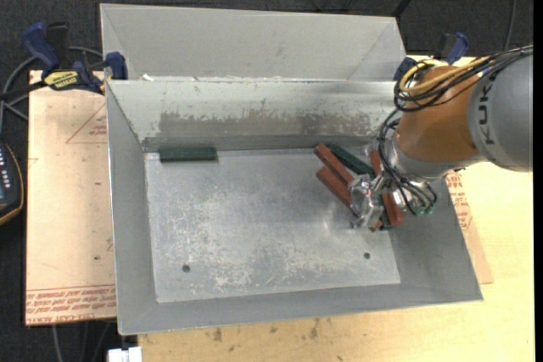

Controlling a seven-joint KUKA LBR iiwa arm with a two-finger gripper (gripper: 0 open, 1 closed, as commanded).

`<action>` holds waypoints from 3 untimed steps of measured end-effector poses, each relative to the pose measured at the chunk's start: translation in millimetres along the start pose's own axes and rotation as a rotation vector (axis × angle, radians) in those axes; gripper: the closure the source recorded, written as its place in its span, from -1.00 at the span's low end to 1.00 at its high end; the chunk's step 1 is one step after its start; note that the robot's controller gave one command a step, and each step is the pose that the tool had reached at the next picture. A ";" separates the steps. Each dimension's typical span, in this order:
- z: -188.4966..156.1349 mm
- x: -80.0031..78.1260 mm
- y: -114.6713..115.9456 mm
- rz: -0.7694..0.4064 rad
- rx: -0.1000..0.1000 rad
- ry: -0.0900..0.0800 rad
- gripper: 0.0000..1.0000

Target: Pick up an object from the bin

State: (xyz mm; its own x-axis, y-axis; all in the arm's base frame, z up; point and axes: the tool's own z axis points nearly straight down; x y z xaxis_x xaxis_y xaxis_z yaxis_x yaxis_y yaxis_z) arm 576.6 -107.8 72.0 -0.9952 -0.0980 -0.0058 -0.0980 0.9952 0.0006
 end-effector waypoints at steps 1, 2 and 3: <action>1.1 0.9 -0.3 0.000 0.001 0.002 -1.00; 1.2 -26.9 -40.0 0.040 -0.003 0.000 -1.00; 1.6 -25.8 -38.7 0.035 -0.001 0.002 1.00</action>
Offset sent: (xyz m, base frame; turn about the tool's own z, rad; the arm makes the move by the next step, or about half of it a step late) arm 0.0000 0.0000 0.0000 0.0000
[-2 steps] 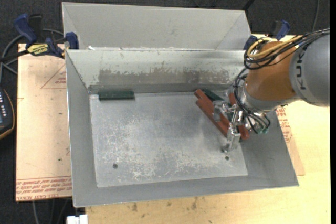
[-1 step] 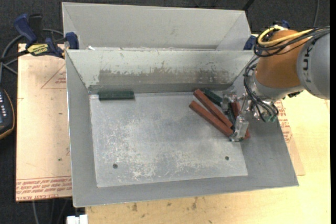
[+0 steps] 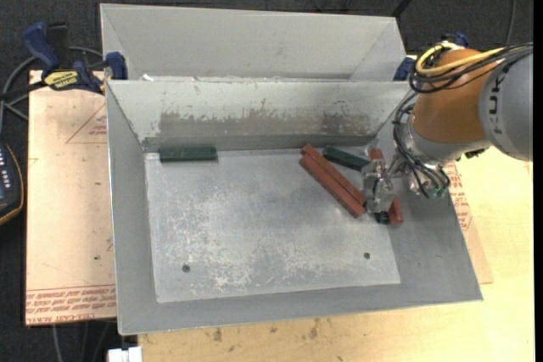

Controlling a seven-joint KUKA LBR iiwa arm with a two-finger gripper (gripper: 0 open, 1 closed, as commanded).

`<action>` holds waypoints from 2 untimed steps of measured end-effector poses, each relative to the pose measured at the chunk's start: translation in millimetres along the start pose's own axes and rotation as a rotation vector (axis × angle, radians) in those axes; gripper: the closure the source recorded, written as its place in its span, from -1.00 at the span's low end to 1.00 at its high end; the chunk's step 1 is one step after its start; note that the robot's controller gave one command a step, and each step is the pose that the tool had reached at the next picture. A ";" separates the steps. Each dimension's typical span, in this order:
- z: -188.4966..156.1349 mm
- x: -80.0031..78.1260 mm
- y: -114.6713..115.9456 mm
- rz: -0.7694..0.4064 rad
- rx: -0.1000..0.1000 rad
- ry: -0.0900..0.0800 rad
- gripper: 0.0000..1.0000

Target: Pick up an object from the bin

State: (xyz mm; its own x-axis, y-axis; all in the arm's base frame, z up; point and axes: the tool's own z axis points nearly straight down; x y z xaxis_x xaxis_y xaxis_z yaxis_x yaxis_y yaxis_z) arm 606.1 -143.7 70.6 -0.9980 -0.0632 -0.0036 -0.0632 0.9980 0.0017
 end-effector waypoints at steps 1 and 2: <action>0.2 0.0 0.0 0.000 0.000 -0.001 -1.00; 0.7 0.2 55.9 0.420 0.000 0.002 -1.00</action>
Offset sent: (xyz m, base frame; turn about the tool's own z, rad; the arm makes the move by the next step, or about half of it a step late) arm 0.0000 0.0000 0.0000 0.0000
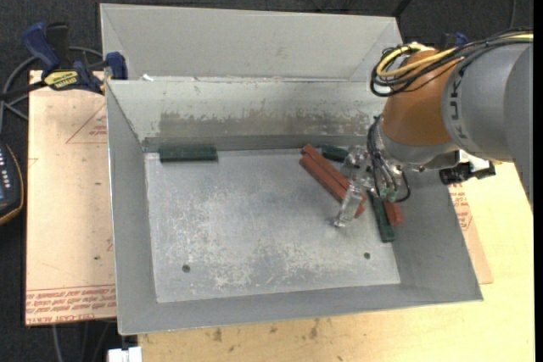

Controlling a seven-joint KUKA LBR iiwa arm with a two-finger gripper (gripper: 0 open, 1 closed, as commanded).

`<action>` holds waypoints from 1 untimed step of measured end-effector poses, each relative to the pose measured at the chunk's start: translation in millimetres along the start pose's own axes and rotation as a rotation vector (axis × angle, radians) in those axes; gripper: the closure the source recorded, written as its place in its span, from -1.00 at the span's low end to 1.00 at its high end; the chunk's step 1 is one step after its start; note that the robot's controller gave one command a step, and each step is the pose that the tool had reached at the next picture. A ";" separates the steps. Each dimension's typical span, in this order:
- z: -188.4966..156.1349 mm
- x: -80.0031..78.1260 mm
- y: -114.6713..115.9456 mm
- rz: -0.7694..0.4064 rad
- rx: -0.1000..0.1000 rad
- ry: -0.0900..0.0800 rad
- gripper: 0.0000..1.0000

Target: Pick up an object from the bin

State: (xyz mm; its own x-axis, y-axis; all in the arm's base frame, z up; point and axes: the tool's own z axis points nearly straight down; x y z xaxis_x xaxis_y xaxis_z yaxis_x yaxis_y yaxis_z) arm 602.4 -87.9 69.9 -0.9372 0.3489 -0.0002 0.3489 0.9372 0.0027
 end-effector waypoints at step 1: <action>-1.1 -1.0 -1.8 0.000 0.002 -0.002 1.00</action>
Offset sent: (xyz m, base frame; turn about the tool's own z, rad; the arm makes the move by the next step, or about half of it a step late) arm 0.0000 0.0000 0.0000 0.0000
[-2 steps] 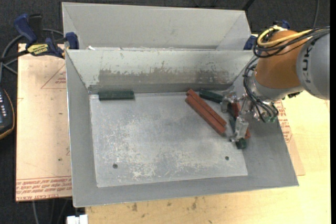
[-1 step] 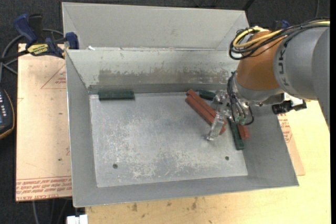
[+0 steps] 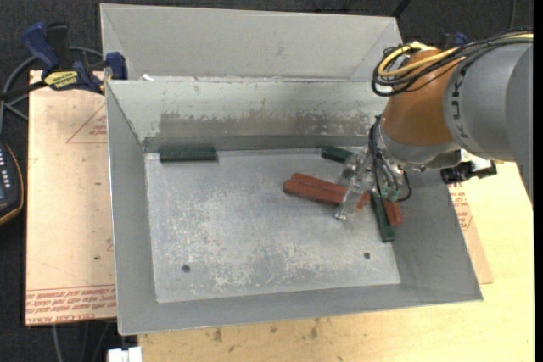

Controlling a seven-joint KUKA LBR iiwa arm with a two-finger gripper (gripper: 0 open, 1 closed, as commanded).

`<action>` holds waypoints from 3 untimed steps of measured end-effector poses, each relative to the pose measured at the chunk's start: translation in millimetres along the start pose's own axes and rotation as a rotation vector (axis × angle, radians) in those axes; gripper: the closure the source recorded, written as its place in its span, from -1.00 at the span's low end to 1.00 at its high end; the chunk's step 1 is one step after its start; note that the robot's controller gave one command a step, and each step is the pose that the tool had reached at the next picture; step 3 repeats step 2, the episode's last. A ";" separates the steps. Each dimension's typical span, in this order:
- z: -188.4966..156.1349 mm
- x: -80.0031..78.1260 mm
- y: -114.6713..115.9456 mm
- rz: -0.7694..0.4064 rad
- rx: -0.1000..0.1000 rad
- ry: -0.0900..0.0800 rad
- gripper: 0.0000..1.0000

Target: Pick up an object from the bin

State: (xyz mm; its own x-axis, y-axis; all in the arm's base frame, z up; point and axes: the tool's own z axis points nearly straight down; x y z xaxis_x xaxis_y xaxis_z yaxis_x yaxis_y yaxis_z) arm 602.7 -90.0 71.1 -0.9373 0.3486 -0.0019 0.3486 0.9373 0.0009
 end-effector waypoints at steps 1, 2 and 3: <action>-141.0 -2.7 17.9 -0.045 -0.003 -0.009 1.00; -204.4 -46.5 7.1 -0.288 0.000 -0.008 1.00; -204.4 -46.5 7.1 -0.288 0.000 -0.008 1.00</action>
Offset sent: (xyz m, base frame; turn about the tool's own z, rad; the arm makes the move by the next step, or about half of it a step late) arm 0.0058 0.0150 0.1359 -0.0433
